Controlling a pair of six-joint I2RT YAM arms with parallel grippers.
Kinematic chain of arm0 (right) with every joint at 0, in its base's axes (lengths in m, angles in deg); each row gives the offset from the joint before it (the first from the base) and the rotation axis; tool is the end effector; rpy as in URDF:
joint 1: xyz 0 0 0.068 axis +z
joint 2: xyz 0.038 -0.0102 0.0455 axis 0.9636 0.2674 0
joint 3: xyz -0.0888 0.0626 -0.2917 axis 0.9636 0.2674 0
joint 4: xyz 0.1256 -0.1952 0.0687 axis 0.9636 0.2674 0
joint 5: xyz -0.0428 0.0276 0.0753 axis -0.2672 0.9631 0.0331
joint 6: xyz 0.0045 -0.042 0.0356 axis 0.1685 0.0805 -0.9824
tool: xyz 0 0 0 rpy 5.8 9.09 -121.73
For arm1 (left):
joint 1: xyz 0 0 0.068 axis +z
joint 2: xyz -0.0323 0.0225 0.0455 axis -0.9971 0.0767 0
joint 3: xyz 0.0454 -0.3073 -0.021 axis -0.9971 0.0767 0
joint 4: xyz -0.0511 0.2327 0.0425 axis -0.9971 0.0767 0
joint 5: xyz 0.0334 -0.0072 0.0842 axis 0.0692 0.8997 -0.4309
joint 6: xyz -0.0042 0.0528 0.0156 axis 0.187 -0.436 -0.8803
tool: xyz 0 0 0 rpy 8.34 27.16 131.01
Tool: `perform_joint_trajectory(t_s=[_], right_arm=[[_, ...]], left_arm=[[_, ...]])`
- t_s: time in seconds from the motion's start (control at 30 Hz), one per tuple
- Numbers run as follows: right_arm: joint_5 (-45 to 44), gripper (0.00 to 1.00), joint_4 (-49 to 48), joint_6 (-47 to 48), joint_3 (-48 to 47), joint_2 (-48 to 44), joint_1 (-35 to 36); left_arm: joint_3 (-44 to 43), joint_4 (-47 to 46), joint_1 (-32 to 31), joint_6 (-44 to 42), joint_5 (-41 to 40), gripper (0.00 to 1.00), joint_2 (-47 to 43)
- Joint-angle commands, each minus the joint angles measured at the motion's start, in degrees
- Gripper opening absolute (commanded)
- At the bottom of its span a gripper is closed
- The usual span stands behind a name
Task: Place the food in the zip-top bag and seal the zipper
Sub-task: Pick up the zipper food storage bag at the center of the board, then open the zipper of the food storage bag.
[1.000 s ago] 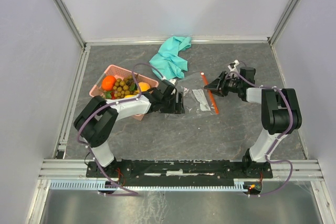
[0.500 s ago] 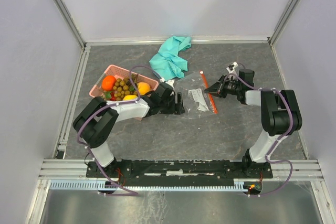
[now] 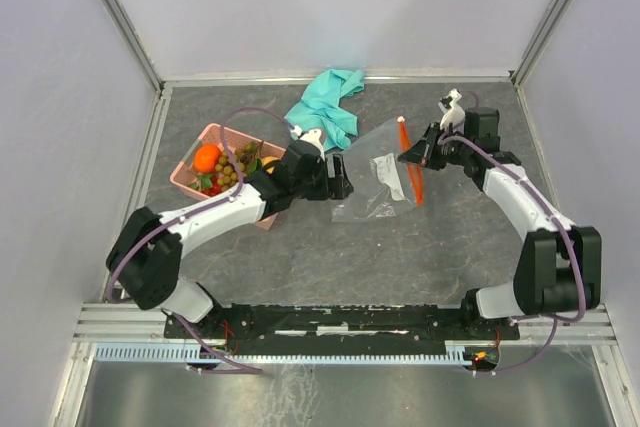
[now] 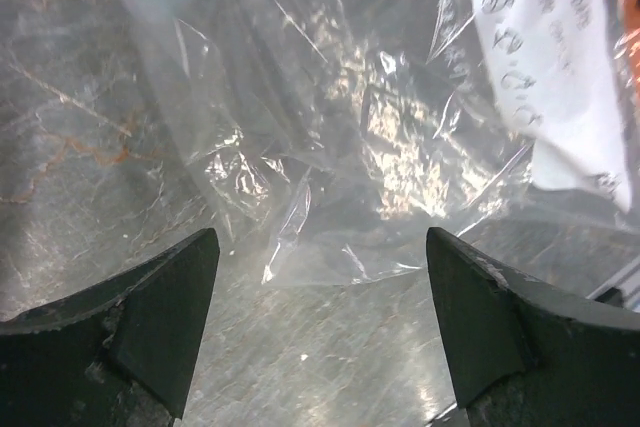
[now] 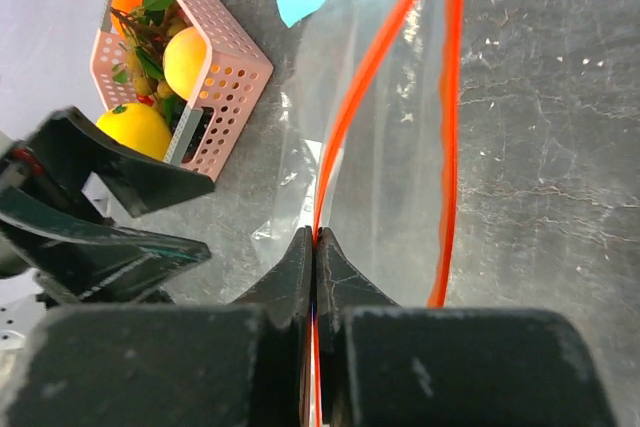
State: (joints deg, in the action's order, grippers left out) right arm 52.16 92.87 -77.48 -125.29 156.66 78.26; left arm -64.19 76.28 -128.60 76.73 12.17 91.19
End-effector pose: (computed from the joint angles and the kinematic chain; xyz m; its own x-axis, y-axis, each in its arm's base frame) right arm 0.2869 0.0439 0.2977 -0.8014 0.3215 -0.5043 -0.2120 0.6358 0.7422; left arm 0.2304 -0.2143 0.2812 -0.7696 -0.0904 -0.6321 0.2750 0.8465 -0.4559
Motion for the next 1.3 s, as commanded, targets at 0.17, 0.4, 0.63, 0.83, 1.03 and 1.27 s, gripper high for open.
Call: perform_joint_trajectory(t_s=[0.17,0.4,0.63,0.83,1.03,1.27], right_arm=[[-23.9,0.02,27.6,17.9,-17.1,-11.6,8.6],[-35.2,0.02,34.5,22.3,-24.0,-14.3,16.1],[-42.8,0.02,34.6,23.5,-24.2,-14.0,22.9],[-46.0,0.02,30.3,20.3,-20.9,-11.4,29.4],[-51.5,0.02,29.8,18.4,-21.7,-7.1,38.2],[-56.8,0.02,27.4,14.3,-22.6,-3.3,44.7]], left_arm=[[-13.8,10.0,-0.2,3.5,-5.3,0.94,-8.0],[-17.9,11.4,-0.1,6.8,-4.7,0.95,-10.7],[-16.6,7.2,-0.1,11.3,-0.2,0.94,-10.8],[-13.8,3.7,0.0,14.3,2.2,0.92,-9.5],[-11.6,3.8,0.0,14.3,0.6,0.89,-11.3],[-8.0,7.4,-0.1,16.2,-4.2,0.81,-13.5]])
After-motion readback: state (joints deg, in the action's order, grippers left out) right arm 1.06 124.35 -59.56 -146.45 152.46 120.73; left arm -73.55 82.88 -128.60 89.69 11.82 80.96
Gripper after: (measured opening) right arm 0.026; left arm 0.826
